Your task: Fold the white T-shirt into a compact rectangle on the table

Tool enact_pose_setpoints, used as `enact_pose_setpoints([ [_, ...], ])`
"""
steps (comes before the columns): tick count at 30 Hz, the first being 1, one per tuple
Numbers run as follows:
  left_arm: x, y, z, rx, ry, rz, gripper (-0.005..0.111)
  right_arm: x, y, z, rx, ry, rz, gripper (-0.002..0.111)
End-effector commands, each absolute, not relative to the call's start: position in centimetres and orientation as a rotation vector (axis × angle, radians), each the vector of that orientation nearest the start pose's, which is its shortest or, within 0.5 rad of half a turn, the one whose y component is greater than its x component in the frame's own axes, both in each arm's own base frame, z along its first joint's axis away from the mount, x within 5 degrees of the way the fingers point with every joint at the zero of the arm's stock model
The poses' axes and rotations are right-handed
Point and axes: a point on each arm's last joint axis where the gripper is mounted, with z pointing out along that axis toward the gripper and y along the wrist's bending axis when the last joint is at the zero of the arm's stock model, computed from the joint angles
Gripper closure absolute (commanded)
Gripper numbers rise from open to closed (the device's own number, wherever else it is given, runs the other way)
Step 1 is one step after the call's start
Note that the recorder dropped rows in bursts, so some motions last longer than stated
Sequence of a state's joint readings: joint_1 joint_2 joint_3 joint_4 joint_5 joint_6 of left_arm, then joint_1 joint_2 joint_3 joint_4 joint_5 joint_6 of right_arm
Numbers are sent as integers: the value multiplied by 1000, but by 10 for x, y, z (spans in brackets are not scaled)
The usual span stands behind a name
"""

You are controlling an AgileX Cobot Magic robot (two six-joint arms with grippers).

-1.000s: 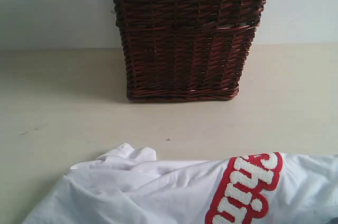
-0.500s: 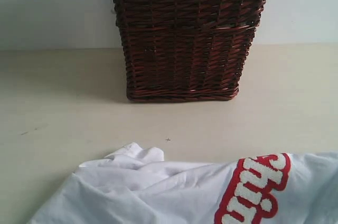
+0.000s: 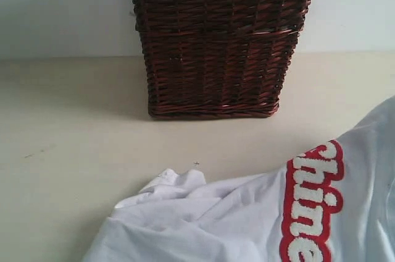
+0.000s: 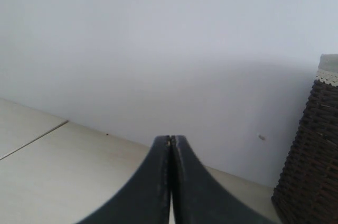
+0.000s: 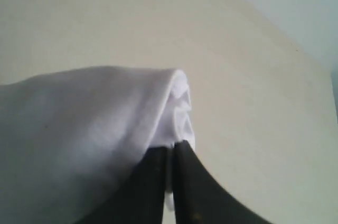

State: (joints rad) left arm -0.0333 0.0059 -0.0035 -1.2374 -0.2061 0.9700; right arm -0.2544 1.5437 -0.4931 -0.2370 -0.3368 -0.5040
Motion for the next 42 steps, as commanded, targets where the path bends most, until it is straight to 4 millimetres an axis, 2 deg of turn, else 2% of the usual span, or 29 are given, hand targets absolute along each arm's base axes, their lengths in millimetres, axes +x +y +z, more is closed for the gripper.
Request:
enact_pose_setpoints([
  [1,54,16,219,-317,1383,-102,107,258,-67,163,-302,2201,-431,76],
  [2,54,16,219,-317,1383,-102,107,258,-69,163,-249,2204,-429,64],
  [3,54,16,219,-317,1383,-102,107,259,-72,166,-146,2180,-433,42],
  [5,54,16,219,-317,1383,-102,107,260,-77,173,-11,2117,-447,29],
  [9,54,16,219,-317,1383,-102,107,251,-74,195,8,2074,-434,29],
  [11,54,16,219,-317,1383,-102,107,234,-63,193,-35,2266,-319,32],
  [12,54,16,219,-317,1383,-102,107,216,-53,187,-102,2465,-205,36],
  [13,54,16,219,-317,1383,-102,107,209,-49,185,-148,2542,-163,37],
  [14,54,16,219,-317,1383,-102,107,198,-43,179,-323,2664,-97,37],
  [16,54,16,219,-317,1383,-102,107,193,-40,173,-432,2735,-52,37],
  [18,54,16,219,-317,1383,-102,107,198,-42,162,-431,2762,-46,37],
  [20,54,16,219,-317,1383,-102,107,215,-51,160,-374,2627,-182,37],
  [23,54,16,219,-317,1383,-102,107,231,-60,169,-121,2443,-265,37],
  [24,54,16,219,-317,1383,-102,107,233,-61,168,-61,2427,-257,39],
  [26,54,16,219,-317,1383,-102,107,234,-61,160,-54,2476,-232,46],
  [29,54,16,219,-317,1383,-102,107,233,-59,137,-58,2609,-175,58],
  [36,54,16,219,-317,1383,-102,107,232,-59,101,35,2757,-105,61],
  [38,54,16,219,-317,1383,-102,107,231,-59,98,16,2774,-102,73],
  [41,54,16,219,-317,1383,-102,107,232,-59,102,-95,2753,-133,105],
  [42,54,16,219,-317,1383,-102,107,235,-60,107,-111,2728,-147,108],
])
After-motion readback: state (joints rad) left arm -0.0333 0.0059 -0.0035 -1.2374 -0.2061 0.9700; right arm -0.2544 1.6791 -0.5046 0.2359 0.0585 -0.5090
